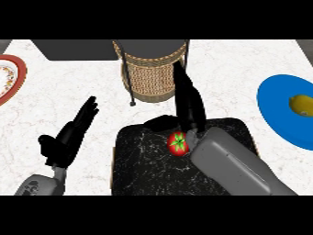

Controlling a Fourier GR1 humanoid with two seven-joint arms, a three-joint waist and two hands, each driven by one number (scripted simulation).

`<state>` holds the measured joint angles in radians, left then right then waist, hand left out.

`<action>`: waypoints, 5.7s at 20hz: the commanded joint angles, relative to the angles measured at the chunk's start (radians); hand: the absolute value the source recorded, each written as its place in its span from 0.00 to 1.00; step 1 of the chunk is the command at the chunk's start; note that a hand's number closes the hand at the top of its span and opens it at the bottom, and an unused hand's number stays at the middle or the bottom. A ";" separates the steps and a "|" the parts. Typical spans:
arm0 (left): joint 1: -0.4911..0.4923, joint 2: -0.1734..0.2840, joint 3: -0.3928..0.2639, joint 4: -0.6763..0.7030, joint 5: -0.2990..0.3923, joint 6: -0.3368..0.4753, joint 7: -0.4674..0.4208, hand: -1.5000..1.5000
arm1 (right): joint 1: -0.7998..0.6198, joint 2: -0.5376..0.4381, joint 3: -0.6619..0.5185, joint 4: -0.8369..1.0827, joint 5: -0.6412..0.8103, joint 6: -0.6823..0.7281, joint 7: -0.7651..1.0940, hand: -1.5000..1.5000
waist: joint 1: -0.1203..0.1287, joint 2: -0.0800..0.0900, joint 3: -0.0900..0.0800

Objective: Pick the tomato from the tray and place it in the tiered basket

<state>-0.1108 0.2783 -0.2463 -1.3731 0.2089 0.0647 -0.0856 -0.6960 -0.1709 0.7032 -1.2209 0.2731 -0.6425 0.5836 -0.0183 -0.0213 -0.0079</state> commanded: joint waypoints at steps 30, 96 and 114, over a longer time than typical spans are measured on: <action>-0.008 0.004 0.049 0.050 0.004 -0.043 -0.047 0.50 | -0.228 -0.008 0.188 -0.082 -0.024 0.748 0.904 0.00 | -0.014 0.008 0.006; -0.023 -0.099 0.097 0.057 -0.110 -0.105 -0.047 0.50 | -0.109 -0.494 -0.722 0.116 -0.028 0.959 -0.644 1.00 | 0.033 0.025 0.008; -0.046 -0.131 0.097 0.023 -0.141 -0.105 0.000 0.50 | -0.720 -0.177 -0.709 0.478 0.030 0.929 -0.263 1.00 | 0.054 0.028 0.007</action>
<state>-0.1550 0.1540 -0.1461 -1.3330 0.0753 -0.0424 -0.0888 -1.3034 -0.4200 -0.0095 -0.8395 0.2809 0.3190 0.2673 0.0279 0.0048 -0.0010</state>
